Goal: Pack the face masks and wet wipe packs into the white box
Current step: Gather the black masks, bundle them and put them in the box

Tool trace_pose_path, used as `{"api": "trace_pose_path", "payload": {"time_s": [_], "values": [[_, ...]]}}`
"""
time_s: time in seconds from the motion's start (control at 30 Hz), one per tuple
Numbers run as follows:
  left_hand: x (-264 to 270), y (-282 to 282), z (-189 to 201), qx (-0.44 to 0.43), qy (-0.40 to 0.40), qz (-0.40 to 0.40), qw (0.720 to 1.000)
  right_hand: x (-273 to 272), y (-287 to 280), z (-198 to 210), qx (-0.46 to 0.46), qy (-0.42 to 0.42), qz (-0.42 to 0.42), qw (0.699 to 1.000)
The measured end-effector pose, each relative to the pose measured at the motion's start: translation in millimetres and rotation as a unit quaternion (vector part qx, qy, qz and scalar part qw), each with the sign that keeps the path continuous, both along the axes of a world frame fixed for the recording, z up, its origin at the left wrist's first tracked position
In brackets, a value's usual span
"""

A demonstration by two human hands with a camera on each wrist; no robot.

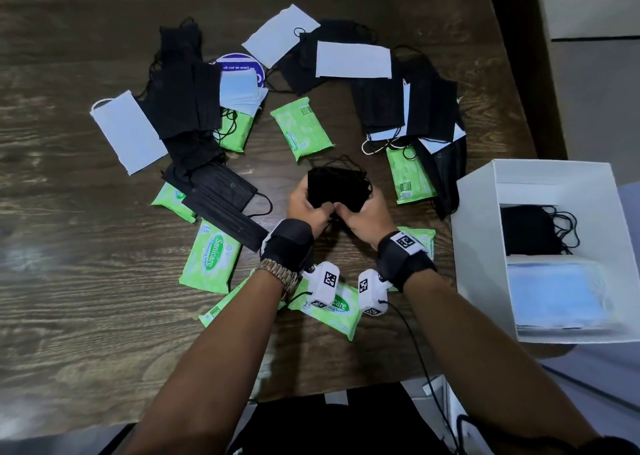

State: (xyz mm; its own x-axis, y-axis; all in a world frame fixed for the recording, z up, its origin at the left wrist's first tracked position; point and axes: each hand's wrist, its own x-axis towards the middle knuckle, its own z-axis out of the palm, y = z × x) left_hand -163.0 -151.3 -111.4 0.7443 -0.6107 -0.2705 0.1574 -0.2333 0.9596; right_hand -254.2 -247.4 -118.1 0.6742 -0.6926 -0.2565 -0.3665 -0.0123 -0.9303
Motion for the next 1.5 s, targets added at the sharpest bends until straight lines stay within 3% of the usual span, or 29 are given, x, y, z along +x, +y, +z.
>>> {"api": "trace_pose_path", "payload": {"time_s": [0.17, 0.4, 0.5, 0.63, 0.7, 0.8, 0.93, 1.07, 1.2, 1.27, 1.37, 1.43, 1.5], "values": [[-2.3, -7.6, 12.7, 0.006, -0.005, -0.002, 1.0, -2.8, -7.4, 13.2, -0.033, 0.006, 0.004, 0.999], [-11.1, -49.4, 56.1, -0.074, 0.071, 0.033, 0.994, -49.0, -73.0, 80.7, -0.107, 0.035, 0.088, 0.99], [-16.8, -79.2, 86.2, -0.106, -0.013, -0.008, 0.994, -89.9, -113.7, 119.8, -0.157, 0.093, 0.114, 0.977], [-37.7, -127.0, 121.6, -0.118, -0.114, -0.145, 0.976, -146.8, -169.2, 155.2, -0.168, 0.164, 0.115, 0.965], [-56.6, -150.6, 130.0, -0.074, -0.211, -0.223, 0.949, -176.2, -194.7, 167.0, -0.146, 0.168, 0.082, 0.971], [-92.8, -182.7, 133.3, 0.001, -0.347, -0.321, 0.881, -218.3, -231.6, 165.8, -0.156, 0.225, 0.012, 0.962], [-143.9, -227.8, 116.2, 0.13, -0.394, -0.43, 0.802, -246.2, -264.6, 136.0, -0.168, 0.345, -0.014, 0.923], [-175.1, -254.9, 99.7, 0.263, -0.452, -0.515, 0.679, -242.7, -272.4, 104.5, -0.2, 0.455, 0.069, 0.865], [-189.6, -268.8, 86.1, 0.33, -0.473, -0.565, 0.59, -235.7, -271.4, 81.0, -0.233, 0.479, 0.117, 0.838], [-196.1, -271.0, 77.9, 0.37, -0.444, -0.572, 0.582, -233.6, -267.7, 72.8, -0.254, 0.478, 0.145, 0.828], [-202.4, -275.2, 56.1, 0.405, -0.391, -0.567, 0.602, -234.1, -270.0, 51.8, -0.252, 0.486, 0.199, 0.813], [-204.4, -279.3, 43.0, 0.401, -0.412, -0.59, 0.567, -234.5, -271.6, 39.4, -0.244, 0.493, 0.217, 0.807], [-207.5, -281.6, 36.6, 0.397, -0.43, -0.594, 0.552, -233.8, -269.3, 34.1, -0.239, 0.498, 0.234, 0.8]]}}
